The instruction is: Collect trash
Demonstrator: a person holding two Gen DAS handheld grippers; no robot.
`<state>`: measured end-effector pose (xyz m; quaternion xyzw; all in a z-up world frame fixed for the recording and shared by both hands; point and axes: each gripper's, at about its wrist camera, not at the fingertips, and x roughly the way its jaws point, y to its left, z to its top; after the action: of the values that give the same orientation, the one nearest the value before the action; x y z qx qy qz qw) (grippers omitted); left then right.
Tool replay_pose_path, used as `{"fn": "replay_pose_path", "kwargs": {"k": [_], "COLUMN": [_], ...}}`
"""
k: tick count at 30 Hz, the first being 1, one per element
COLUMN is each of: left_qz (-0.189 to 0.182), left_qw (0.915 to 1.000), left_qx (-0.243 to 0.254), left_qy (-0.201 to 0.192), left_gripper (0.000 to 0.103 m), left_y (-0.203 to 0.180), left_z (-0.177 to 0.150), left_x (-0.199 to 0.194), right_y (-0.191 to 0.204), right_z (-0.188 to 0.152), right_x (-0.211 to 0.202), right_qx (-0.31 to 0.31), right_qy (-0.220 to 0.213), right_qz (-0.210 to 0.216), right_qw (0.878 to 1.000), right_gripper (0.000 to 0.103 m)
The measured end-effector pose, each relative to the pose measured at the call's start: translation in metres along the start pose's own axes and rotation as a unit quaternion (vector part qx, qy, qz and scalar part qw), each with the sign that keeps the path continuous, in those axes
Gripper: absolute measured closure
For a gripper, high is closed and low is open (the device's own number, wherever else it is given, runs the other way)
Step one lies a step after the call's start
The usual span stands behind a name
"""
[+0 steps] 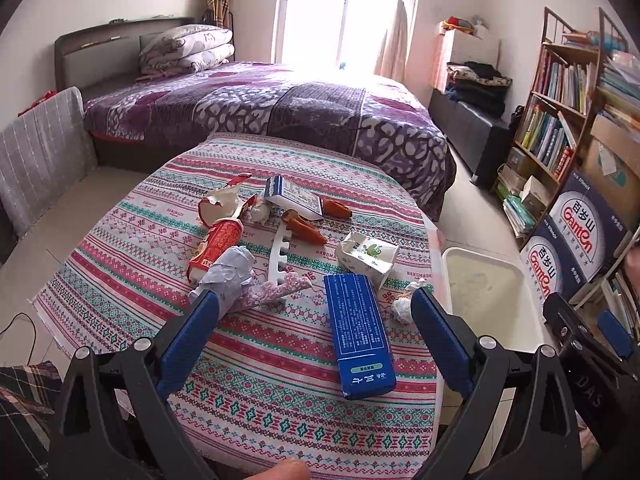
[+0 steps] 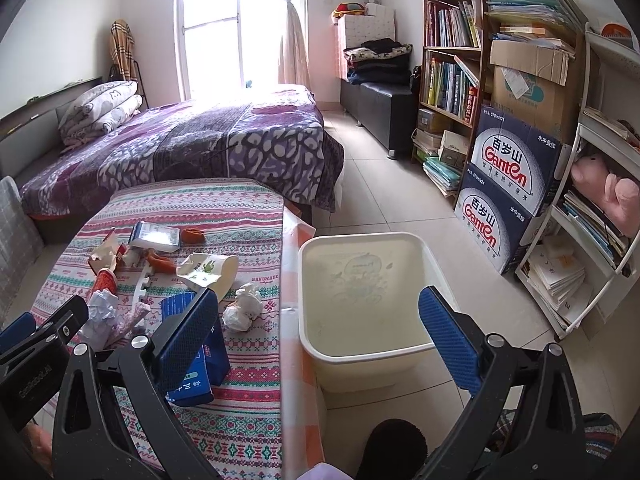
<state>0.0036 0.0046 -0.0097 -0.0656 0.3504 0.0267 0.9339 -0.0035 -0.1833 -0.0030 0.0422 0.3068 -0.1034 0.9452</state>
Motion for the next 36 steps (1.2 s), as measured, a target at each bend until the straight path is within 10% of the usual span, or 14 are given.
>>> {"fn": "replay_pose_path", "kwargs": {"k": [27,36], "left_qz": [-0.009,-0.007], "left_qw": [0.9998,0.9943], "left_qx": [-0.012,-0.070], "left_qy": [-0.013,0.081], "left_gripper": [0.009,0.009], "left_y": [0.007,0.041], "left_z": [-0.004,0.026], "left_x": [0.004,0.050], "right_y": [-0.001,0.032], "right_z": [0.002,0.018], "right_x": [0.001,0.017], "right_qx": [0.003,-0.012], "right_qy": [0.002,0.057], "right_qz": [0.001,0.040], "right_qw": [1.000,0.998], "right_gripper": [0.007,0.007]}}
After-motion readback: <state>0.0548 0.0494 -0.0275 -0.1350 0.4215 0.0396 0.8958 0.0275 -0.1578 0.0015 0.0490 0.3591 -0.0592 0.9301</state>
